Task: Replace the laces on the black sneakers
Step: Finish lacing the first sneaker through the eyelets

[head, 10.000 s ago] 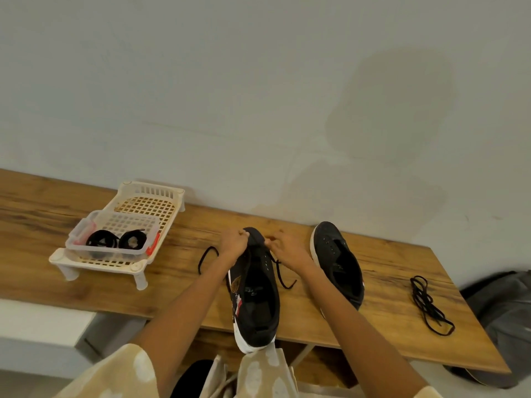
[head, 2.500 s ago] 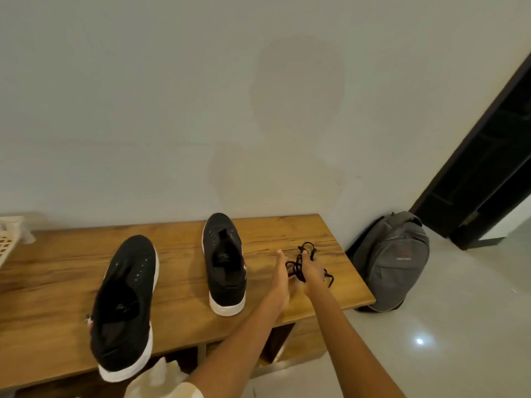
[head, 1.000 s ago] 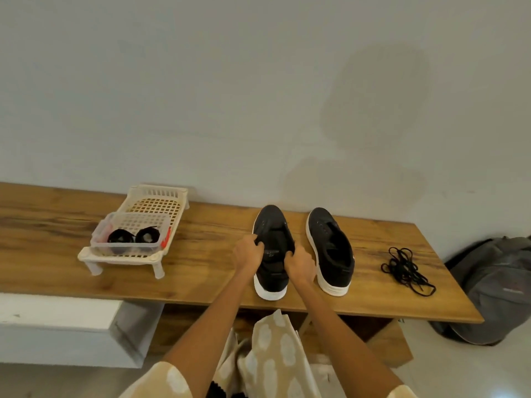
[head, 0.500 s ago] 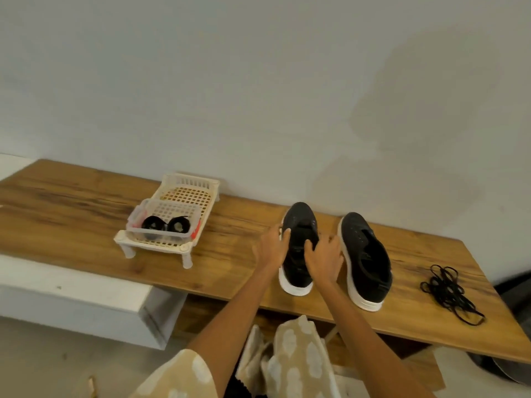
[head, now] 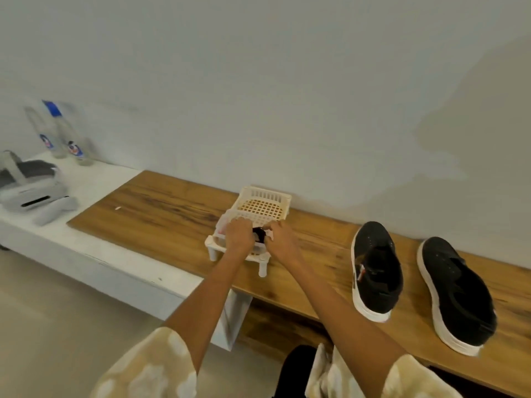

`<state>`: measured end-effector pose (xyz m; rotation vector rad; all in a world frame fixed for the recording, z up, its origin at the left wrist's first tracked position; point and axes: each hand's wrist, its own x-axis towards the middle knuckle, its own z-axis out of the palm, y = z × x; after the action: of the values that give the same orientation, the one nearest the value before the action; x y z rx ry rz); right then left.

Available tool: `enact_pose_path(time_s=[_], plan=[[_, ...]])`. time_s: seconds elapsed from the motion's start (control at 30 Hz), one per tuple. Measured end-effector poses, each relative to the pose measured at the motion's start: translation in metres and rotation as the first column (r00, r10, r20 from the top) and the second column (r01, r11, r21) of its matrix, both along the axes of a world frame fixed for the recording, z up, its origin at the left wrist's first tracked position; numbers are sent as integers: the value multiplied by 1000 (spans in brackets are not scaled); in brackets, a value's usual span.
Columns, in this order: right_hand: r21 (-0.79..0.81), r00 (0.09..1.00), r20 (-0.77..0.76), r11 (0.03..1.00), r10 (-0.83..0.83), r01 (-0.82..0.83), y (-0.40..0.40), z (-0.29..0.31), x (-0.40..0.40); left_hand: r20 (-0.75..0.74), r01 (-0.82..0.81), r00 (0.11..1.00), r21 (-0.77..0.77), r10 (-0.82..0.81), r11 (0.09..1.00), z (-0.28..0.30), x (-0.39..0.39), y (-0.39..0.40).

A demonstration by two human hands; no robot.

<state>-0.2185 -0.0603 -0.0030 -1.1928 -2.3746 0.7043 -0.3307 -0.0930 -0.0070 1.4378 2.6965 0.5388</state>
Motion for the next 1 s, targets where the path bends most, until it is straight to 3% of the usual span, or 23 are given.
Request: enact_pose_path(time_s=[0.13,0.23,0.37,0.53,0.7,0.87,0.93,1.0], plan=[[-71,995,-83,996,-55,49,13,-15,-7,-130,63,987,-214,-92,975,-5,-7,14],[-96,984,-152,992,-92,78,17,-24,4,-198,68,972,-283,-128,957,-7,-9,27],[-73,969,-234,996,-75,60,20,-20,24,-192,74,975,-206,-114,976,-4,-13,35],[-102,894,-429,990,-131,97,19,6,56,78,80,993,126,-90,989,24,0,28],[-148,858,-499,988,-122,55,22,50,94,333,101,909,407,-251,908,85,42,19],[-248,877,-476,966,-57,-71,22,80,142,449,264,780,394,-435,880,127,114,21],[-224,867,-482,975,-126,17,23,82,171,480,286,746,394,-461,874,129,144,26],[-296,800,-525,944,-290,147,23,82,205,561,224,691,435,-457,872,129,170,33]])
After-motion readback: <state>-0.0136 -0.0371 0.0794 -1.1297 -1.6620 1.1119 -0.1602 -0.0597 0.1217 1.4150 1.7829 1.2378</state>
